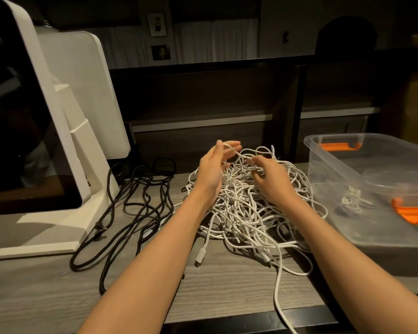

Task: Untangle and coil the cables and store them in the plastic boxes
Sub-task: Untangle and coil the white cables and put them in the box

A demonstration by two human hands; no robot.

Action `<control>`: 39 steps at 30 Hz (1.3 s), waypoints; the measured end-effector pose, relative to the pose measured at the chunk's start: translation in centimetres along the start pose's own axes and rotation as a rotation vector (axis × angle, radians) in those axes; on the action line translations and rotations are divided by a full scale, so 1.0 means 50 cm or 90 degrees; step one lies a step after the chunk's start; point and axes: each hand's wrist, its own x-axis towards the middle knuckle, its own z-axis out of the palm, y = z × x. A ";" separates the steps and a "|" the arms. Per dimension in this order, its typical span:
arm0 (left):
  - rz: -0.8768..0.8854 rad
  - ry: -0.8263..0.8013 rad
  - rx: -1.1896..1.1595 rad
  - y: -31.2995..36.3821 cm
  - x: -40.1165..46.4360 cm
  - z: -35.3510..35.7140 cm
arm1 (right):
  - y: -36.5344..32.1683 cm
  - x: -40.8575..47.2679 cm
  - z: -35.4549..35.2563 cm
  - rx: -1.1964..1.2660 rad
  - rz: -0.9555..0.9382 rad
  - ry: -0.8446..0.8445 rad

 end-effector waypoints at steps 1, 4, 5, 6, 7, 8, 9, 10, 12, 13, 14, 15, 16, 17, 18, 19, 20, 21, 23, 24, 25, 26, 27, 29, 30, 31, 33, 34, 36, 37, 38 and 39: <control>-0.019 -0.012 -0.082 0.003 -0.002 0.000 | -0.002 0.000 0.000 -0.017 0.005 0.009; -0.063 -0.035 -0.293 0.017 -0.007 0.003 | -0.005 -0.002 0.000 -0.119 0.013 0.047; -0.082 -0.029 -0.352 0.023 -0.006 0.002 | 0.000 -0.001 0.000 -0.146 0.016 0.052; -0.098 -0.016 -0.401 0.028 -0.003 -0.003 | 0.007 0.000 -0.001 -0.151 0.029 0.056; -0.109 -0.001 -0.428 0.033 0.000 -0.010 | 0.014 0.002 -0.003 -0.129 0.048 0.058; -0.119 0.006 -0.428 0.033 0.005 -0.018 | 0.019 0.003 -0.008 -0.092 0.060 0.072; -0.133 0.008 -0.405 0.030 0.008 -0.024 | 0.022 0.004 -0.011 -0.056 0.058 0.095; -0.153 0.011 -0.371 0.025 0.011 -0.028 | 0.021 0.004 -0.014 -0.033 0.045 0.115; -0.182 0.022 -0.271 0.013 0.012 -0.027 | 0.009 0.002 -0.017 0.005 0.013 0.128; -0.176 0.021 -0.194 0.008 0.012 -0.024 | -0.001 0.001 -0.018 0.036 0.009 0.122; -0.159 0.010 -0.104 0.008 0.009 -0.018 | -0.012 -0.002 -0.020 0.067 0.013 0.112; -0.137 -0.010 -0.013 0.009 0.007 -0.012 | -0.022 -0.004 -0.020 0.092 0.015 0.104; -0.115 -0.039 0.072 0.010 0.004 -0.005 | -0.032 -0.007 -0.021 0.109 0.009 0.099; -0.094 -0.070 0.152 0.011 0.002 0.002 | -0.039 -0.008 -0.020 0.123 0.001 0.094; -0.076 -0.095 0.219 0.010 0.000 0.008 | -0.045 -0.010 -0.019 0.139 -0.007 0.092; -0.062 -0.115 0.270 0.008 -0.002 0.011 | -0.050 -0.011 -0.019 0.154 -0.006 0.091; -0.055 -0.133 0.301 0.006 -0.003 0.013 | -0.051 -0.010 -0.020 0.174 -0.001 0.093; -0.055 -0.149 0.311 0.004 -0.003 0.012 | -0.053 -0.010 -0.022 0.198 0.006 0.096; -0.066 -0.181 0.309 0.004 -0.002 0.011 | -0.054 -0.011 -0.024 0.247 0.033 0.102; -0.076 -0.194 0.301 0.006 -0.002 0.012 | -0.054 -0.011 -0.024 0.266 0.050 0.101; -0.091 -0.208 0.284 0.009 -0.002 0.014 | -0.053 -0.008 -0.023 0.278 0.067 0.099; -0.105 -0.225 0.260 0.013 -0.003 0.016 | -0.050 -0.004 -0.022 0.295 0.076 0.093; -0.117 -0.246 0.237 0.016 -0.005 0.019 | -0.046 0.000 -0.021 0.297 0.084 0.086; -0.117 -0.287 0.225 0.020 -0.009 0.020 | -0.033 0.009 -0.021 0.264 0.093 0.080; -0.107 -0.297 0.233 0.019 -0.010 0.017 | -0.023 0.012 -0.022 0.240 0.099 0.082; -0.089 -0.290 0.239 0.018 -0.011 0.013 | -0.012 0.013 -0.024 0.216 0.108 0.085; -0.055 -0.205 0.224 0.011 -0.008 0.002 | 0.005 0.008 -0.029 0.152 0.128 0.091; -0.047 -0.139 0.194 0.005 -0.004 -0.003 | 0.008 0.005 -0.031 0.108 0.127 0.090; -0.040 -0.021 0.133 -0.005 0.003 -0.009 | 0.005 -0.002 -0.031 0.021 0.080 0.085; -0.044 0.016 0.108 -0.008 0.005 -0.009 | 0.001 -0.004 -0.030 -0.017 0.049 0.080; -0.056 0.042 0.079 -0.009 0.006 -0.009 | -0.003 -0.006 -0.028 -0.055 0.027 0.068; -0.074 0.063 0.034 -0.009 0.005 -0.010 | -0.005 -0.008 -0.027 -0.091 0.022 0.047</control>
